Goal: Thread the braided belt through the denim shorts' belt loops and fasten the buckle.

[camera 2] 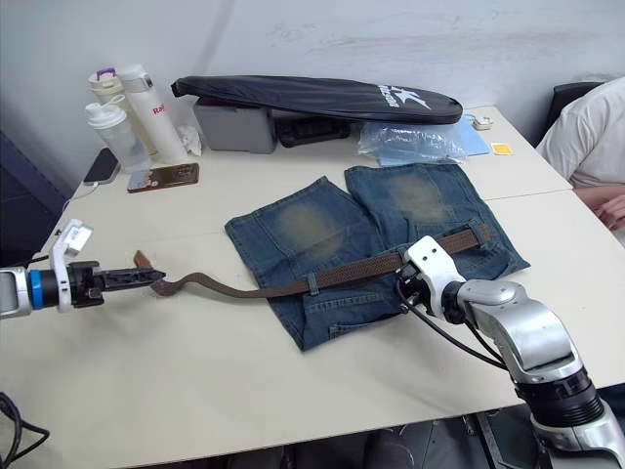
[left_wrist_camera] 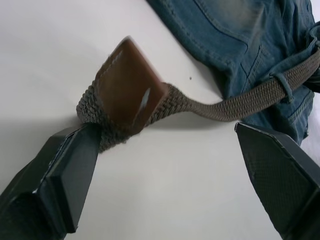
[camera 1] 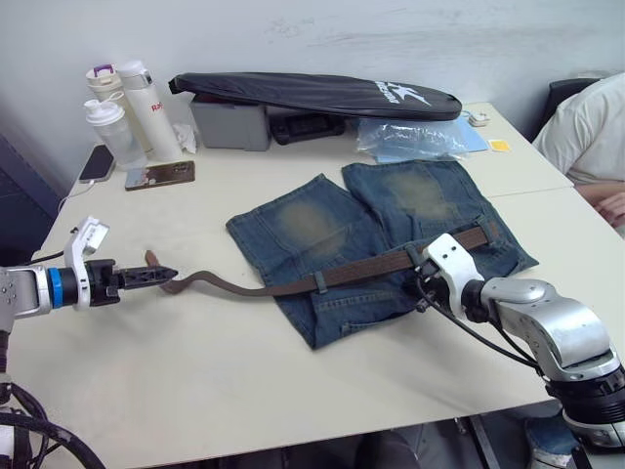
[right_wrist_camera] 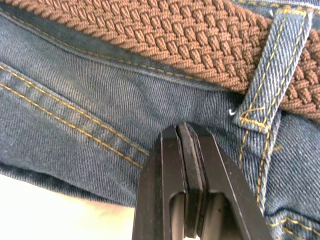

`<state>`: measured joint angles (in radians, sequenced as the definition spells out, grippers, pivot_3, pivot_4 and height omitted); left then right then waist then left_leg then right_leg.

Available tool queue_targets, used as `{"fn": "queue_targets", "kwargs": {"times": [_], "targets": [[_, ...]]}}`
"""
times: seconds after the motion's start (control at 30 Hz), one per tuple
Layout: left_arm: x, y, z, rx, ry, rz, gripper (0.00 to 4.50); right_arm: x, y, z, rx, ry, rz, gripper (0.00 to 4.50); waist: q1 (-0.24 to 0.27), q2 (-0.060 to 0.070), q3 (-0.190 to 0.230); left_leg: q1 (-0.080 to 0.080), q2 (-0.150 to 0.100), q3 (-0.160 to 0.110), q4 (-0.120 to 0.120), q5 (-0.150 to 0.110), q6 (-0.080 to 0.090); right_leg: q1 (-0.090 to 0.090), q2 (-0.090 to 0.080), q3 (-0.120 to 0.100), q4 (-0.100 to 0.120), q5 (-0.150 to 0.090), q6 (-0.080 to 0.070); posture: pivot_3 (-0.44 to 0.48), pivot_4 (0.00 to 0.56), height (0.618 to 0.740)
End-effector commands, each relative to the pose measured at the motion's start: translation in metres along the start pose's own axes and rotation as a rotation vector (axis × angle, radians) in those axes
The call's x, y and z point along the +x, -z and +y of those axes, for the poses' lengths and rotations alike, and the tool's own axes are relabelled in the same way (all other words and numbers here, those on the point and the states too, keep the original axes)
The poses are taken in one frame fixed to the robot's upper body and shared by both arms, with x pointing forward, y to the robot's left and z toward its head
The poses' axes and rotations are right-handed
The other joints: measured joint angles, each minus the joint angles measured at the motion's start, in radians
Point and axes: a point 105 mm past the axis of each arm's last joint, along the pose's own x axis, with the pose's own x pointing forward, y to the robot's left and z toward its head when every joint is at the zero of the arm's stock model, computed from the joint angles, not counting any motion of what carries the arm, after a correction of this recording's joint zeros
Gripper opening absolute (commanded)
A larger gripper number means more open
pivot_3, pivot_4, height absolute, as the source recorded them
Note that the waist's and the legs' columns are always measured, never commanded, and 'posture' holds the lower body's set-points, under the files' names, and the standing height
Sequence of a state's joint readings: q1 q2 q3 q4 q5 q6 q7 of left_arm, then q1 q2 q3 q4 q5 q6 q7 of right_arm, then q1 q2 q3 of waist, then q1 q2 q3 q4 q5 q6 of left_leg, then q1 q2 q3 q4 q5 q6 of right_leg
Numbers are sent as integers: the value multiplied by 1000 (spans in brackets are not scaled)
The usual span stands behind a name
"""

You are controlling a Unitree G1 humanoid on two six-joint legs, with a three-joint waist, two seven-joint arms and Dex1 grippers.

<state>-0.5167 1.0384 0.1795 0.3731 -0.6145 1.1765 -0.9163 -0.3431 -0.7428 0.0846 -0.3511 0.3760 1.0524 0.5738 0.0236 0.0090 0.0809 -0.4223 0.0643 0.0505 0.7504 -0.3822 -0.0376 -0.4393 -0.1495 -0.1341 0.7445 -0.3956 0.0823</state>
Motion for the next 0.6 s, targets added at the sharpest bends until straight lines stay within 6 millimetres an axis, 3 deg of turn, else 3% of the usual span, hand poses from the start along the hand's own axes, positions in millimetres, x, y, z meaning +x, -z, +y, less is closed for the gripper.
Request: {"fn": "queue_targets", "kwargs": {"times": [0.03,0.17,0.33,0.5,0.6], "targets": [[-13,-36,-8,90,-34,-97,4455,-11,7,1,-5,-26,48,0,2,0,0,0,0,0,0,0,0,0,0,0,0,0,0,0,150,622],[-18,-69,-21,188,-38,-187,4455,-29,-12,1,-34,-61,0,0,0,1,1,-1,0,1,0,0,0,0,0,0,0,0,0,0,150,622],[0,-82,-69,396,102,-188,4455,-55,-40,2,-27,-128,-85,0,-2,2,3,0,0,1,1,1,1,-1,0,-1,0,1,1,0,150,622],[39,-50,-127,643,333,-93,4455,-88,-45,-7,-45,-127,-87,0,3,3,4,0,0,2,1,1,1,-2,0,0,-2,1,1,0,150,622],[53,-33,-152,716,443,-59,4500,-101,-37,-17,-38,-82,-53,1049,2,1,5,0,0,5,1,3,1,1,0,1,-4,1,2,0,150,622]]}}
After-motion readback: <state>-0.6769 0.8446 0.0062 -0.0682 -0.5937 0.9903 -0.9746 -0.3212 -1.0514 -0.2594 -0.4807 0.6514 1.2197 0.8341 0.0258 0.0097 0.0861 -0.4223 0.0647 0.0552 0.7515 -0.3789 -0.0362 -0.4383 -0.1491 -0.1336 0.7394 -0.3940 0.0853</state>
